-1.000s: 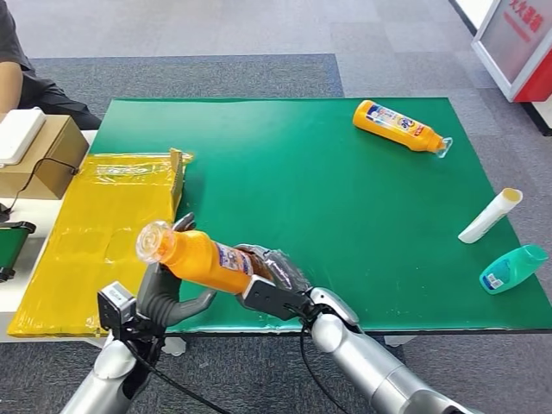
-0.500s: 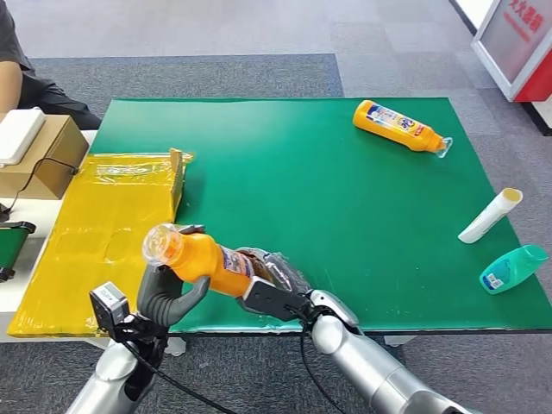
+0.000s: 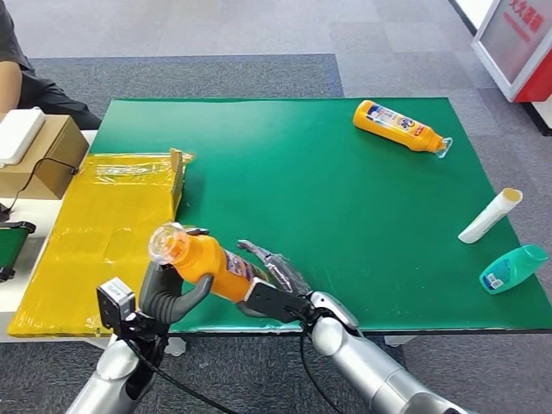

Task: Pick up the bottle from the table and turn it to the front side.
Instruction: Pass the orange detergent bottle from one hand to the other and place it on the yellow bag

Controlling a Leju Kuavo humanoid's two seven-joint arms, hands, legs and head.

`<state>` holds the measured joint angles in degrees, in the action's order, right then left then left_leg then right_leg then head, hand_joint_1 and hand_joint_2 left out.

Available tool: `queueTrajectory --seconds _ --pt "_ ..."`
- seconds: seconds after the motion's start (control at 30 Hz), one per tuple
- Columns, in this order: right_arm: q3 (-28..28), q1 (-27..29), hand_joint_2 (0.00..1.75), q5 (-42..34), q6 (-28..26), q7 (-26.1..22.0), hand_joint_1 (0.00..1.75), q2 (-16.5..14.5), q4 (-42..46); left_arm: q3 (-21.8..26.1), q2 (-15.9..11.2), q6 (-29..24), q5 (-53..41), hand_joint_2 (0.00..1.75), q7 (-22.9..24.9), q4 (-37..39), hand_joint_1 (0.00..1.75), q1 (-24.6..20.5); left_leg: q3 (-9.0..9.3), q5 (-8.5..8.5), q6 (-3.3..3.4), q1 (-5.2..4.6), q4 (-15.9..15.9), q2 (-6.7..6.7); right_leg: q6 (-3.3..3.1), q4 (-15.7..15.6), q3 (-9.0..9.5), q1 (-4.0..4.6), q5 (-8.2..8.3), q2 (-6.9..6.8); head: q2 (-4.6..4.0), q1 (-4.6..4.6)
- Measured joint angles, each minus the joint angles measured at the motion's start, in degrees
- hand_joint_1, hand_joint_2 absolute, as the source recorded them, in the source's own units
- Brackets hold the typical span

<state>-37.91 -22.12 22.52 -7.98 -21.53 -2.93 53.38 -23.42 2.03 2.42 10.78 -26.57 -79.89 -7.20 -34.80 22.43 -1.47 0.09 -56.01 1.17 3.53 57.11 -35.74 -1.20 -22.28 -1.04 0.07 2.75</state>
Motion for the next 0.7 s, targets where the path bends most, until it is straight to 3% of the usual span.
queueTrajectory --seconds 0.13,0.37,0.7 --pt "1.47 0.43 1.75 -1.59 -0.23 -0.18 0.00 0.10 1.31 -0.39 -2.52 -3.54 -9.66 1.75 1.46 -1.96 1.75 -1.38 0.01 -0.01 -0.02 0.00 0.00 0.01 -0.01 0.00 -0.02 0.02 0.01 0.02 0.00 -0.01" --pt "4.87 2.04 1.75 -2.44 -0.19 -0.56 0.00 0.48 3.46 -0.46 -8.01 -3.47 -21.78 1.75 7.77 -6.84 1.75 -5.71 0.00 -0.05 -0.03 0.03 0.00 0.01 -0.01 0.00 -0.03 0.03 0.01 0.01 0.00 0.00" --pt "12.47 6.87 1.75 -2.32 0.43 -0.98 0.00 1.29 6.70 -1.61 -19.65 9.05 -34.35 1.75 24.53 -10.75 1.75 -18.19 0.00 -0.08 -0.02 0.04 0.00 0.05 -0.11 0.01 -0.08 0.04 0.09 0.06 0.00 -0.02"
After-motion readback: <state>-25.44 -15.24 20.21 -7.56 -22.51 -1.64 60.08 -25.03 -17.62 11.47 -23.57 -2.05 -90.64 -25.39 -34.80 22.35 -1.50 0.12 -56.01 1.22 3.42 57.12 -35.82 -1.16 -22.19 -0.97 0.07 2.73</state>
